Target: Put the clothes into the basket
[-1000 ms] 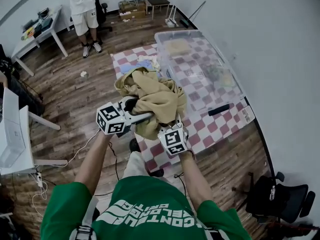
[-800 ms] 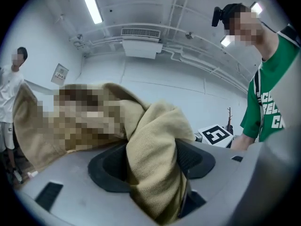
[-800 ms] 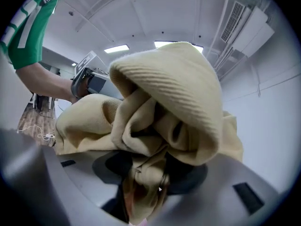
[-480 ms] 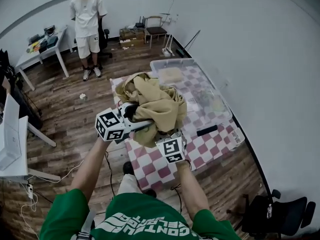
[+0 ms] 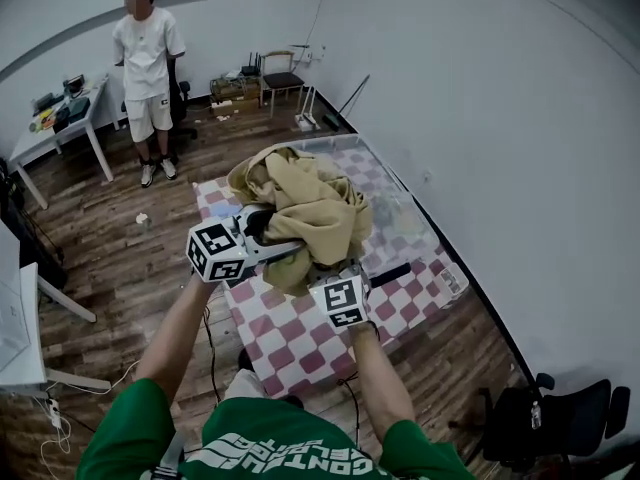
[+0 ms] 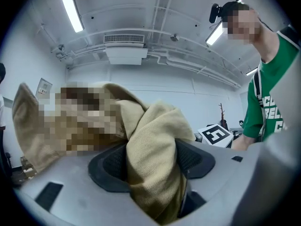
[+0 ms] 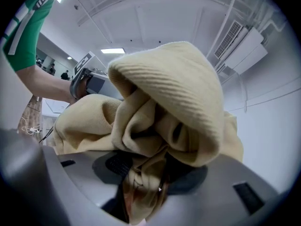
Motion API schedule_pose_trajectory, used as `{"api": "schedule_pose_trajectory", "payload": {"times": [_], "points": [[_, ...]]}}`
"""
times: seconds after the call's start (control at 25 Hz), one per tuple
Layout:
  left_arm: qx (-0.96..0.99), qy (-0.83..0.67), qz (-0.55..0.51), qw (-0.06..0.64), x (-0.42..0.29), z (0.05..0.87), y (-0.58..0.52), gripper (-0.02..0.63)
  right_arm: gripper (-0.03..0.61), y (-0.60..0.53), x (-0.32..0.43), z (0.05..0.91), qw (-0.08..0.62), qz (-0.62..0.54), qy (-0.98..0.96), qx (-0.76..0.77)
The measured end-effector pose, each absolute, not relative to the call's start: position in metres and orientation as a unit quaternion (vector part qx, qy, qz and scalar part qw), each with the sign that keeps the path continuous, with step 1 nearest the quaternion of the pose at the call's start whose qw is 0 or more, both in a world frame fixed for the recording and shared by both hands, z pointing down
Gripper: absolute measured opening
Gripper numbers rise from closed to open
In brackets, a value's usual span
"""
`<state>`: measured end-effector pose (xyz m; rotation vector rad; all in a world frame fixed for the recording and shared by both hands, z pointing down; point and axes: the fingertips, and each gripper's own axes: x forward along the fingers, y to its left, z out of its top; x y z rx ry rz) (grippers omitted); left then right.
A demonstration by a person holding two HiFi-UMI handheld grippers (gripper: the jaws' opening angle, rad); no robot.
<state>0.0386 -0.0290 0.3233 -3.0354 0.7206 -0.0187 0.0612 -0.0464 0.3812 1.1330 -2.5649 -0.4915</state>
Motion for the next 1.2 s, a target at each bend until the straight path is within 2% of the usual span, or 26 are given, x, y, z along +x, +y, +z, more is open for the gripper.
{"api": "schedule_pose_trajectory", "payload": {"times": [0.76,1.2], "points": [[-0.993,0.101,0.021,0.049,0.133,0.258,-0.147,0.29,0.215,-0.162,0.162,0.313,0.166,-0.199,-0.819,0.512],[-0.998,0.062,0.006,0.021,0.169,0.285,-0.182,0.29,0.215,-0.191,0.198,0.342,0.185,-0.161,-0.803,0.543]]}}
